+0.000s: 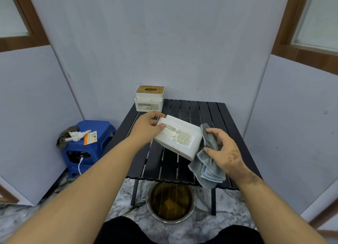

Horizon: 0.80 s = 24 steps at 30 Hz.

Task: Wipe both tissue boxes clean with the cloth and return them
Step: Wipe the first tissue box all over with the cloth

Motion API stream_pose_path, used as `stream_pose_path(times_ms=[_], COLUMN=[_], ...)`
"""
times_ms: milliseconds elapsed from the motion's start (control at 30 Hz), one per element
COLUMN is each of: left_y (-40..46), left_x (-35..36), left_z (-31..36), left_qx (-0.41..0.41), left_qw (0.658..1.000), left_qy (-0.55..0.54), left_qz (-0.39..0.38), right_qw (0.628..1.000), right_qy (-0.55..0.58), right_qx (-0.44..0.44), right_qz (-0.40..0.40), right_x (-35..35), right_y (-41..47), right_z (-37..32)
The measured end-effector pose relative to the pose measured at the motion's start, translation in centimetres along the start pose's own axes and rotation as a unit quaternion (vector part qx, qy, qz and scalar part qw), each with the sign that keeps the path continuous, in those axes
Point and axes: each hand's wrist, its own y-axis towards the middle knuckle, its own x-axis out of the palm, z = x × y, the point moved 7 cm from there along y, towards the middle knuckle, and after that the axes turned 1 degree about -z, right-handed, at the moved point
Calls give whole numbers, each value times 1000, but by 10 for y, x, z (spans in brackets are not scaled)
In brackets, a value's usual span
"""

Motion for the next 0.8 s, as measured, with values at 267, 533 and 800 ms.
stream_pose_path(times_ms=[267, 533, 800], left_y=[37, 61, 20], left_x=[17, 49, 22], left_z=[20, 36, 33], left_qx=[-37, -26, 37], left_qw=[998, 987, 997], left_qy=[7, 83, 71], left_qz=[-59, -133, 11], right_qw=[988, 984, 991], right_qy=[72, 84, 69], right_qx=[21, 57, 50], right_qz=[132, 144, 101], right_x=[16, 29, 24], right_y=[-32, -57, -54], right_z=[-5, 10, 13])
